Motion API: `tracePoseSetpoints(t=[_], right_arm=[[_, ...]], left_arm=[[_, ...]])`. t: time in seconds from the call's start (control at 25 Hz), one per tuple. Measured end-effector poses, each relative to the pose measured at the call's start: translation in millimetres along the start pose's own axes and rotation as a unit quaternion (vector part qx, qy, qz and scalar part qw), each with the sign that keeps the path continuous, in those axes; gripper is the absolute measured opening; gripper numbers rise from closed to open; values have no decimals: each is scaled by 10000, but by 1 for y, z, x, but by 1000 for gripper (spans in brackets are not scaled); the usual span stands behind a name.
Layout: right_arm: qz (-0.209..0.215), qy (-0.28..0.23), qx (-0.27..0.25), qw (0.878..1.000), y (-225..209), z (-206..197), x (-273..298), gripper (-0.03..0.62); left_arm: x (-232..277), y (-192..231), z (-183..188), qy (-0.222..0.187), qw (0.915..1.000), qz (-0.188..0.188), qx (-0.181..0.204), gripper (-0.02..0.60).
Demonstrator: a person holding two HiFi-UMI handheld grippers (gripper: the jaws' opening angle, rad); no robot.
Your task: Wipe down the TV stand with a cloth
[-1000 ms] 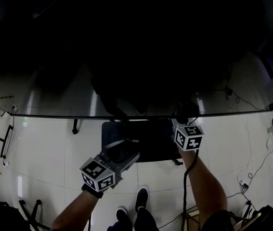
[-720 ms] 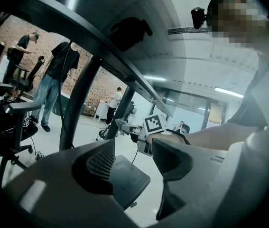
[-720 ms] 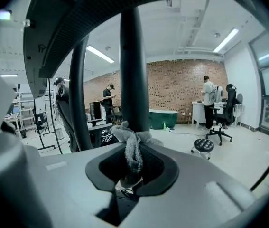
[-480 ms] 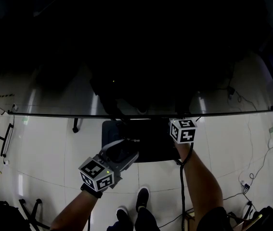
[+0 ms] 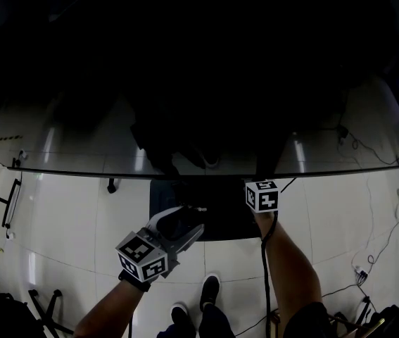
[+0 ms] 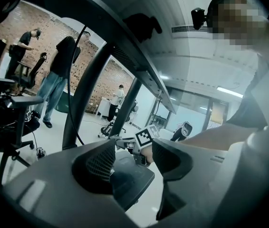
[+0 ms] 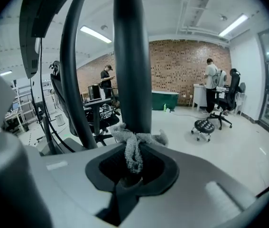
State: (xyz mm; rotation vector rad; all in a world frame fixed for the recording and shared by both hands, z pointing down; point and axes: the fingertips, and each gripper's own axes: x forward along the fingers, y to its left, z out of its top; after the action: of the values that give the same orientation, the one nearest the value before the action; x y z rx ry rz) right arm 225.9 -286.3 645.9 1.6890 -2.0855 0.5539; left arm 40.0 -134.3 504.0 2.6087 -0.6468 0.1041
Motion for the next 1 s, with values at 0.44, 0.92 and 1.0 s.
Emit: tracePoseSetpoints(t=[0.44, 0.92, 1.0], right_arm=[[461, -93, 192, 9987, 46, -10, -30, 51], [2242, -452, 311, 9730, 224, 33, -145, 51], [2440, -387, 282, 9686, 248, 38, -156, 52]], left_arm=[[-26, 7, -12, 114, 9998, 177, 50, 272], [-66, 8, -26, 521, 9961, 433, 571, 300], [-72, 13, -35, 689, 9929, 564, 785, 318]])
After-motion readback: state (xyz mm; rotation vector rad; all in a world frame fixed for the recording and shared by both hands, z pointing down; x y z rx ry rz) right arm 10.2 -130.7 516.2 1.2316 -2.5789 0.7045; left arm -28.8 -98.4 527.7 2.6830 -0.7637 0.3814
